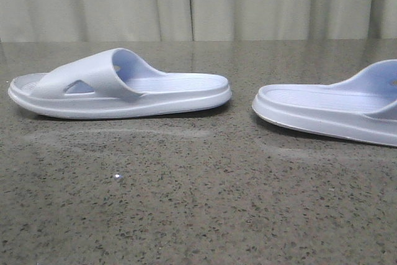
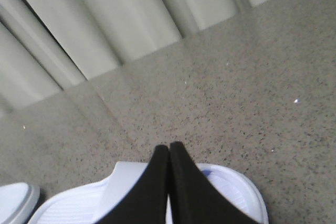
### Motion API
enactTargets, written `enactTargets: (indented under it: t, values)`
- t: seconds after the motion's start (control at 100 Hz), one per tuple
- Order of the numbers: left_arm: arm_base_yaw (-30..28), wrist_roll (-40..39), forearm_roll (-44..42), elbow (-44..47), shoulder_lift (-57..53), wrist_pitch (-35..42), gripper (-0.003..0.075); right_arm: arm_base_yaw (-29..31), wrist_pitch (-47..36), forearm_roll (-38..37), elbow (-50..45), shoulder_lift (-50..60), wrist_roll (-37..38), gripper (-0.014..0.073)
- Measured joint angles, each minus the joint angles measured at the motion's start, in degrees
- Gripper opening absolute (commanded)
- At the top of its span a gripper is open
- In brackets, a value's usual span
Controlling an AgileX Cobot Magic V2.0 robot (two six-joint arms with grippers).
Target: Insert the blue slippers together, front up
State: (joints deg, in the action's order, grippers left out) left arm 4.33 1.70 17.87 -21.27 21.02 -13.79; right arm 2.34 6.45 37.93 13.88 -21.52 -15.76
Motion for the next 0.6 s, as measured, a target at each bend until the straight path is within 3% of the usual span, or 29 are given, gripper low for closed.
enactTargets:
  t: [0.16,0.31,0.41,0.53,0.6]
  values:
    - [0.00,0.00,-4.60,-9.73,12.10,-7.38,0.0016,0.07,7.70,-3.20,9.48,-13.99,-0.12,-0.0078]
    - [0.00,0.24,-5.37,-12.88,18.73,-9.44,0.0037,0.07,15.38,-6.79,15.65,-20.81,-0.12,-0.0078]
    - [0.00,1.97,-5.15,-13.18,20.92,-9.74,0.0142,0.07,19.42,-8.82,17.58,-22.59,-0.12,-0.0045]
    - [0.00,4.67,-2.35,-13.28,23.19,-10.11,0.0358,0.07,21.89,-11.26,19.20,-22.88,-0.12,0.0085]
    - [0.00,6.19,-0.27,-13.28,24.50,-10.25,0.0410,0.39,22.90,-11.85,20.17,-22.88,-0.12,0.0158]
